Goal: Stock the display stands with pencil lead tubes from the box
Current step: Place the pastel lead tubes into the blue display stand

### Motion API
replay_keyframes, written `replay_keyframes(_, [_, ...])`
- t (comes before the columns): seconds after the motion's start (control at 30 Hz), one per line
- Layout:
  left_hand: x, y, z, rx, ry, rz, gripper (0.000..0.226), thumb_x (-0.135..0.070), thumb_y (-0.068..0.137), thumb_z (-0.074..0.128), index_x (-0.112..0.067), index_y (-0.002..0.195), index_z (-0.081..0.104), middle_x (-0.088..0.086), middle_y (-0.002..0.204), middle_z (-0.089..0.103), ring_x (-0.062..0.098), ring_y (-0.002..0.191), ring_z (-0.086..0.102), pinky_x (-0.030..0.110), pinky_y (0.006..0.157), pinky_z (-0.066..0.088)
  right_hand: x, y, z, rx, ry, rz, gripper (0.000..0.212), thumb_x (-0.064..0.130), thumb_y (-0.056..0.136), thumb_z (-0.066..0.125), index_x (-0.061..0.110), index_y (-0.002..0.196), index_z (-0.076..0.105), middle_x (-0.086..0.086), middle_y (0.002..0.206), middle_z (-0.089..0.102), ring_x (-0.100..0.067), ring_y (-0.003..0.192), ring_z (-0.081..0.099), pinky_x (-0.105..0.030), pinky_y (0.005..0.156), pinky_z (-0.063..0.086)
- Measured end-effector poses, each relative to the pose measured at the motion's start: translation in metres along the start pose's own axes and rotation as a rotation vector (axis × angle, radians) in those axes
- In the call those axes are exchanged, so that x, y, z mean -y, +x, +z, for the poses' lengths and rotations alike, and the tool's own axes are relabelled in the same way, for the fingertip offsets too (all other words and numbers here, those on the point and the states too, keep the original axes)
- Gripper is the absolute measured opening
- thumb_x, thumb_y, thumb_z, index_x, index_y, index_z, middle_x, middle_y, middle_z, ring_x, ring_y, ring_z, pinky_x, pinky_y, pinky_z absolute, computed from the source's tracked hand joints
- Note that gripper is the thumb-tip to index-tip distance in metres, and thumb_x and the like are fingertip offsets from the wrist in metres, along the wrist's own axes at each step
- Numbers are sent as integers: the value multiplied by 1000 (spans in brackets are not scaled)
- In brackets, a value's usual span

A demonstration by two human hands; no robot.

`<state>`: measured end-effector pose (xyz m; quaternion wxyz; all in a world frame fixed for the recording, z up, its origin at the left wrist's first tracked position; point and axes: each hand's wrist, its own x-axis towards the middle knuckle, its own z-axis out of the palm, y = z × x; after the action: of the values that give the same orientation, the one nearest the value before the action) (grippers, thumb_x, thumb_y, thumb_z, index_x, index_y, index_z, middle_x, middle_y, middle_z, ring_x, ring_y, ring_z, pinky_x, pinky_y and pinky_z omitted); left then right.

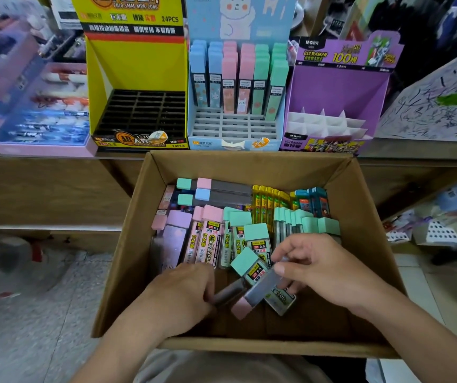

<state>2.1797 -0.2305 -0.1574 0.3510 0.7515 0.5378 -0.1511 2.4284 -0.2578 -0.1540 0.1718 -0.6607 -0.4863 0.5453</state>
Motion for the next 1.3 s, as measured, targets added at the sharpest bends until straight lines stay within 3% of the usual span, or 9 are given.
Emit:
replay_keyframes(0.1, [5, -2, -5, -19, -227, 30, 15, -38, 86, 73, -38, 89, 58, -16, 87, 64, 3, 83, 60, 21, 67, 47, 1, 1, -1, 30, 45, 23, 15, 8, 95, 69, 22, 100, 72, 1, 91, 78, -15, 81, 77, -23, 67, 61])
replay_keyframes(0.23, [15, -3, -10, -28, -496, 93, 19, -30, 83, 77, -40, 91, 64, -10, 87, 68, 8, 79, 65, 34, 73, 58, 2, 2, -1, 65, 108, 39, 21, 5, 96, 67, 21, 107, 73, -4, 98, 77, -19, 84, 78, -26, 71, 62])
replay_keyframes(0.47, [17, -2, -20, -11, -725, 213, 15, -26, 91, 74, -36, 101, 69, -5, 90, 72, 18, 90, 66, 37, 85, 52, 11, 7, 1, 98, 319, 41, 29, 5, 92, 71, 21, 116, 75, -5, 103, 78, -24, 92, 78, -27, 75, 63])
replay_keyframes(0.63, [9, -5, -28, -42, -807, 234, 14, -28, 98, 65, -39, 107, 68, -5, 101, 70, 2, 83, 61, 17, 66, 50, 19, 11, 9, 103, 478, 45, 33, 3, 89, 74, 11, 121, 70, -10, 103, 79, -30, 96, 77, -32, 77, 64])
replay_keyframes(0.77, [4, -9, -36, -15, -990, 272, 16, -11, 99, 63, -21, 107, 72, 14, 103, 69, 18, 80, 73, 24, 71, 58, 28, 13, 13, 148, 581, 25, 35, 1, 90, 71, 11, 124, 68, -18, 108, 77, -36, 98, 76, -33, 76, 65])
replay_keyframes(1.0, [8, -3, -44, -148, -935, 238, 19, -11, 90, 75, -28, 97, 80, -2, 93, 71, 11, 79, 70, 21, 70, 57, 47, 14, 15, 134, 656, 40, 37, 32, 86, 76, 8, 114, 72, -20, 107, 75, -35, 91, 76, -30, 63, 63])
replay_keyframes(1.1, [14, 1, -49, -263, -996, 189, 23, -11, 82, 83, -31, 94, 79, -8, 97, 74, 15, 87, 74, 24, 70, 59, 50, 17, 17, 101, 773, 51, 36, 24, 84, 77, 2, 113, 71, -24, 104, 75, -34, 88, 76, -28, 65, 62])
replay_keyframes(1.2, [22, 5, -52, -397, -1161, 127, 27, -17, 71, 88, -28, 94, 78, 1, 102, 77, 20, 88, 75, 28, 73, 60, 55, 20, 20, 113, 962, 53, 35, 10, 78, 78, -2, 110, 72, -27, 108, 74, -35, 92, 76, -31, 70, 63])
replay_keyframes(1.3, [23, 7, -50, -353, -1474, 150, 39, -18, 61, 88, -17, 99, 77, 11, 104, 78, 20, 86, 76, 25, 71, 60, 61, 23, 27, 134, 1067, 40, 36, -2, 76, 74, -5, 112, 70, -29, 110, 73, -34, 94, 76, -30, 71, 63])
